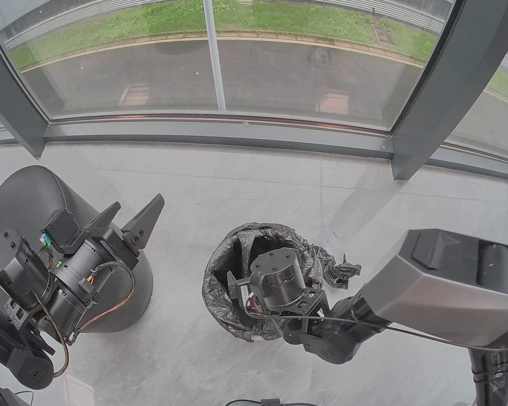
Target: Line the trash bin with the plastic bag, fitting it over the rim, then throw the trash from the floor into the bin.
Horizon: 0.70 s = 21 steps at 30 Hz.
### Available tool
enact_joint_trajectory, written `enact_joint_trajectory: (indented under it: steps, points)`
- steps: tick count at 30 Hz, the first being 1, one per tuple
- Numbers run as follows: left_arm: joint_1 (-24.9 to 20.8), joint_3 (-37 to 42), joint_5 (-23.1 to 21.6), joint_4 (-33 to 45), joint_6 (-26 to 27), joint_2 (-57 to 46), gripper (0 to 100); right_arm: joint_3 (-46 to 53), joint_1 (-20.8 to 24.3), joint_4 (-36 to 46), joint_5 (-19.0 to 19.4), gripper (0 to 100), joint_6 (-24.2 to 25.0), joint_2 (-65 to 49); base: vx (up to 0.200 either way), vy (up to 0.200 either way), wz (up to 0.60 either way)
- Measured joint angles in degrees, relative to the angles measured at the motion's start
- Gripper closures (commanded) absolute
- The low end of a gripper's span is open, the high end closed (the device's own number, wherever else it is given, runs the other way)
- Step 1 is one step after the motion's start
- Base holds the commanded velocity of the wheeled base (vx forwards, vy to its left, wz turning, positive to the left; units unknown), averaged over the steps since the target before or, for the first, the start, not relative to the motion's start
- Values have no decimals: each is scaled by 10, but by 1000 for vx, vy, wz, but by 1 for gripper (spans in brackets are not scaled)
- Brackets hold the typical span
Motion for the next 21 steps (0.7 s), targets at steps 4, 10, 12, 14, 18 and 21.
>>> enact_joint_trajectory:
  steps: [4, 10, 12, 14, 18, 21]
  points:
    - [0, 1, 0, 0, 1, -1, 0, 67, 1, -13, -1, 0, 1, -54, 0, 0, 0]
    - [1, 0, 0, 0, 2, -3, 0, 155, -57, -52, 1, 0, 0, -121, 0, 0, 0]
    - [3, -2, 1, 0, 2, -3, 0, 168, -89, -58, 2, 0, -2, -133, 0, 0, 0]
    - [4, -2, 0, 0, 2, -5, 0, 174, -125, -61, 2, 0, -10, -138, 0, 0, 0]
    - [9, -3, 0, 0, 2, -10, 0, 169, -193, -74, 21, 0, -37, -131, 0, 0, 0]
    - [12, -4, 0, 0, 2, -12, 0, 157, -223, -85, 44, 0, -59, -114, 0, 0, 0]
